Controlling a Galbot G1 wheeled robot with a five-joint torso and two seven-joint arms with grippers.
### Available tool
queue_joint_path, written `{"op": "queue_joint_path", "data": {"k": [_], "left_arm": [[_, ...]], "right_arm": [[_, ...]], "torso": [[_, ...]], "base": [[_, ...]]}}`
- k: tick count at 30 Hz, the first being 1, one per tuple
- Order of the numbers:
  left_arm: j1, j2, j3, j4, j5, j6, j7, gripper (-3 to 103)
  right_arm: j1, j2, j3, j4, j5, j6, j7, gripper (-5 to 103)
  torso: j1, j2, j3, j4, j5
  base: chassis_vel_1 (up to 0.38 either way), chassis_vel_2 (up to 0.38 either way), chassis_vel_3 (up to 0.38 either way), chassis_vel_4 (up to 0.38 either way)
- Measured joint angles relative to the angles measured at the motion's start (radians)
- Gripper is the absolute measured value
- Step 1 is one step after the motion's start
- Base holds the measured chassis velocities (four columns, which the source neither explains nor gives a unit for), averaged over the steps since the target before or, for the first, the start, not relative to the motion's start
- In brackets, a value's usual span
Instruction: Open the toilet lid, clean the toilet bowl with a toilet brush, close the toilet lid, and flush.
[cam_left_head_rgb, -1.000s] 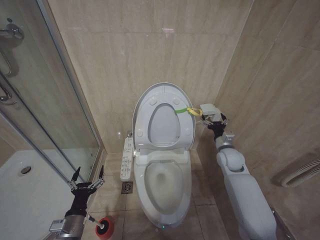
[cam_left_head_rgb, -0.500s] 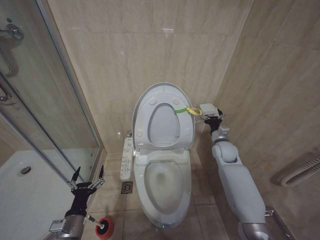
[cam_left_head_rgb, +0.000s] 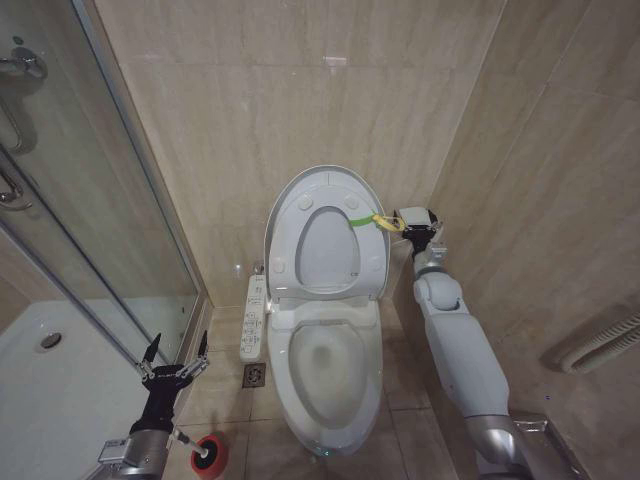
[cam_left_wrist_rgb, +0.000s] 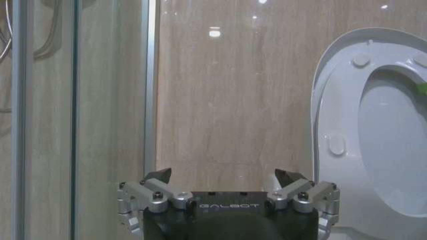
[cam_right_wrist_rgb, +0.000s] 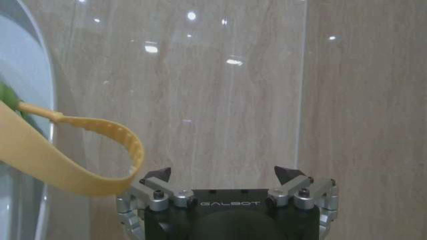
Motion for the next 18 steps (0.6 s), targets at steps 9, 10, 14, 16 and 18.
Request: {"op": "queue_joint_path", "data": {"k": [9,10,14,16,18], "left_arm": [[0.0,0.0,0.0,0.0,0.0,0.0,0.0,100],[0.0,0.0,0.0,0.0,0.0,0.0,0.0,100],[0.0,0.0,0.0,0.0,0.0,0.0,0.0,100],[0.0,0.0,0.0,0.0,0.0,0.0,0.0,100],[0.0,0.0,0.0,0.0,0.0,0.0,0.0,100]], "right_arm": [[0.024,0.012,-0.039,-0.021,0.011,0.006,0.009,100],[0.025,0.012,-0.044,-0.021,0.019,0.003,0.009,100],[0.027,0.007,-0.064,-0.009,0.062,-0.019,0.006,100],[0.026,0.005,-0.068,-0.002,0.073,-0.026,0.004,100],[0.013,-0.013,-0.08,0.031,0.123,-0.056,-0.001,100]], "torso": [[0.0,0.0,0.0,-0.0003,-0.0001],[0.0,0.0,0.0,-0.0006,-0.0003],[0.0,0.0,0.0,-0.0004,0.0001],[0.0,0.0,0.0,0.0,0.0],[0.0,0.0,0.0,0.0001,-0.0001]], "base": [[0.0,0.0,0.0,0.0],[0.0,0.0,0.0,0.0],[0.0,0.0,0.0,0.0],[0.0,0.0,0.0,0.0],[0.0,0.0,0.0,0.0]]}}
